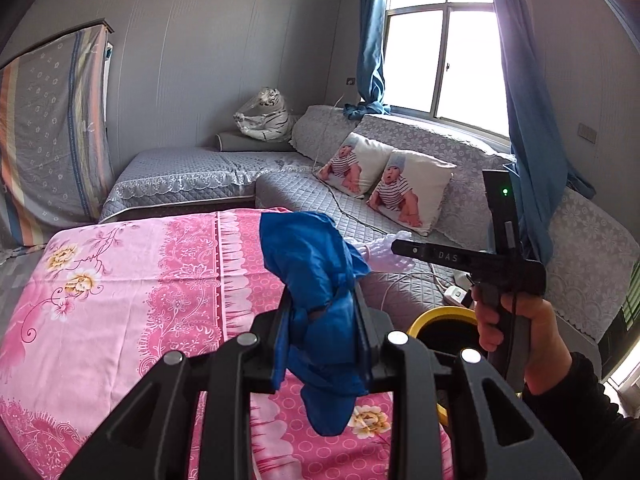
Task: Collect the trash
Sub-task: 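Carry the blue glove and white foam sleeve over the yellow bin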
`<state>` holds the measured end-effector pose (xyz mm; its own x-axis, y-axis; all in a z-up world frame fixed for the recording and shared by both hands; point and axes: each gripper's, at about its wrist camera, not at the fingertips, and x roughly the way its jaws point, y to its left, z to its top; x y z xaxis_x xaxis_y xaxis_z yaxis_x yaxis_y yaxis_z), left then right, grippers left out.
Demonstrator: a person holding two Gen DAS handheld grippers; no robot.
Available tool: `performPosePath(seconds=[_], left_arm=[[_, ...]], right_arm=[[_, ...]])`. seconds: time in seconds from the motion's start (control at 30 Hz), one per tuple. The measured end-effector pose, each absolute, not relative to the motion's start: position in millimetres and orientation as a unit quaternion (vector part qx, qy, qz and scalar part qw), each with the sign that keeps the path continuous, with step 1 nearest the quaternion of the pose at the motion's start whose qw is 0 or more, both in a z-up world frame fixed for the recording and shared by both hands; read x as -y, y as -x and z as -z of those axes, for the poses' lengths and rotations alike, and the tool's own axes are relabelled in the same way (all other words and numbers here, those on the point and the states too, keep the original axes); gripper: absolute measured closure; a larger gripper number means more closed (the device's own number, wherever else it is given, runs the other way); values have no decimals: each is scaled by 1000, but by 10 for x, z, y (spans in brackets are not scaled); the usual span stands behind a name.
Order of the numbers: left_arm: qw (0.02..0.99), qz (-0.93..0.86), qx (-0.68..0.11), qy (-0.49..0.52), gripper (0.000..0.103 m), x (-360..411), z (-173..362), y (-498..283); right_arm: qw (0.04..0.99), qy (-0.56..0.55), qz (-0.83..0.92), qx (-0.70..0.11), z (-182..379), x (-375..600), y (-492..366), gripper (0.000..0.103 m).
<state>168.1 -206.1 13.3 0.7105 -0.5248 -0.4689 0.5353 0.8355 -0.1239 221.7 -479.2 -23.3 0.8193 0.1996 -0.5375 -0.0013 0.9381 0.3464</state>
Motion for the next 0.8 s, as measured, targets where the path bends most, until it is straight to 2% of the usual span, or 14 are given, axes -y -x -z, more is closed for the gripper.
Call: performPosePath(seconds=[0.8], left_arm=[[887,387,-241,-78,78,3285,-175,-1338]], right_arm=[[932,-239,131,-240,506,6162,-626,86]])
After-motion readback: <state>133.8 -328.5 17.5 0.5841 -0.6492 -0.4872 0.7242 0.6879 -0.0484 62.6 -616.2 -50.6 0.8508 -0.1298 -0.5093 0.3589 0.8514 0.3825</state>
